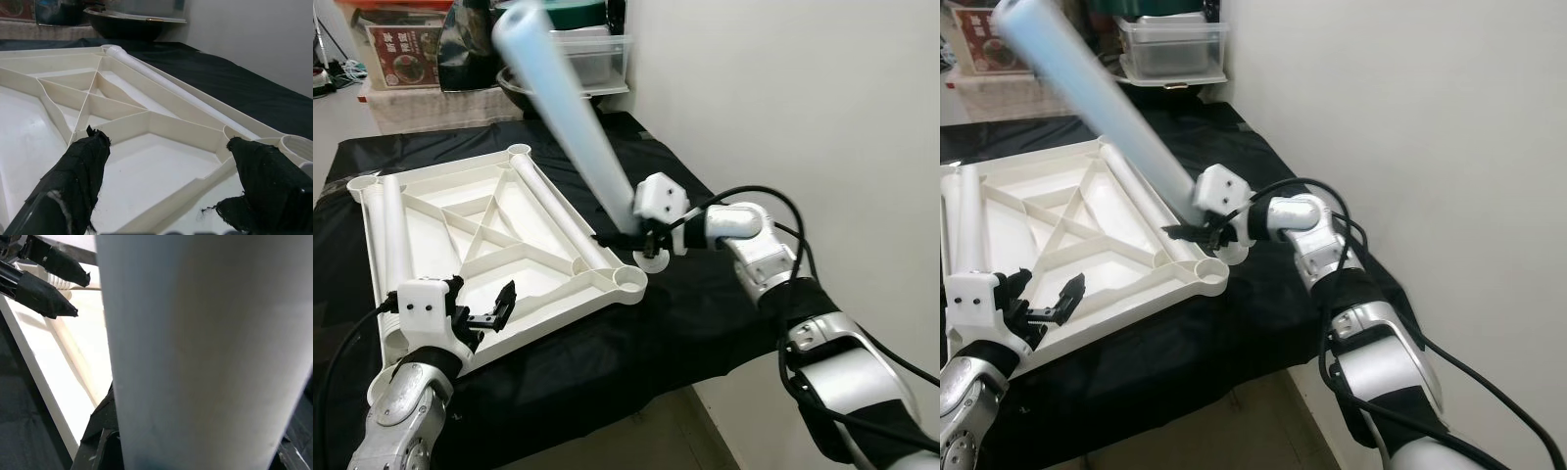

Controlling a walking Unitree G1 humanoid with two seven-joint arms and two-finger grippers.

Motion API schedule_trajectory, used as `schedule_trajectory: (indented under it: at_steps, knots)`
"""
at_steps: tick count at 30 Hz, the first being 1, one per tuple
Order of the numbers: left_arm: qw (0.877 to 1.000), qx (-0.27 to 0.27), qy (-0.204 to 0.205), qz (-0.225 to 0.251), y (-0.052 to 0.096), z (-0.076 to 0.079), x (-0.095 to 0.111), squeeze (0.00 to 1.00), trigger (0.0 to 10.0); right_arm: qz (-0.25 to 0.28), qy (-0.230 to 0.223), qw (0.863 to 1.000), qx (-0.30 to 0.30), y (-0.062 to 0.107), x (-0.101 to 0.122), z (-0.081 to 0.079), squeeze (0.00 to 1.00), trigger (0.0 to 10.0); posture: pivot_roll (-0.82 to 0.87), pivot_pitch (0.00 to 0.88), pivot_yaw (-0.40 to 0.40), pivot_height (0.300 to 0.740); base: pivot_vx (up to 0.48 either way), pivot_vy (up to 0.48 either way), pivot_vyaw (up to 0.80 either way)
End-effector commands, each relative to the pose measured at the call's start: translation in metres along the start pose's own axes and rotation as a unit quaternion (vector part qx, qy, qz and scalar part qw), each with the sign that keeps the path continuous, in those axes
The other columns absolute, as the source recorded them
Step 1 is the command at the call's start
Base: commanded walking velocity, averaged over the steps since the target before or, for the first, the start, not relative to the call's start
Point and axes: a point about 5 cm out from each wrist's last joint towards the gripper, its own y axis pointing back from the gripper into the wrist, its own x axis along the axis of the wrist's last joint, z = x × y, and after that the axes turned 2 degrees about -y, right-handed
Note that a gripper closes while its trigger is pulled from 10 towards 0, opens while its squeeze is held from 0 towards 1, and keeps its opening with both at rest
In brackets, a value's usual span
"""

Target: Building children table

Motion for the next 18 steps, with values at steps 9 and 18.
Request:
schedule_trajectory:
  at_steps: [9,18]
  knots:
    - [1.000,0.010,-0.001,0.001,0.003,-0.001,-0.001,0.00,10.0,0.038,0.034,0.995,0.086,-0.014,-0.010,-0.035,0.00,10.0,0.12,0.000,-0.098,0.740,0.000,0.000,0.00]
    - [1.000,0.011,0.001,0.004,0.001,0.001,-0.003,0.00,10.0,0.009,0.053,0.993,0.104,-0.015,-0.032,-0.057,0.00,10.0,0.11,0.000,-0.105,0.740,0.000,0.000,0.00]
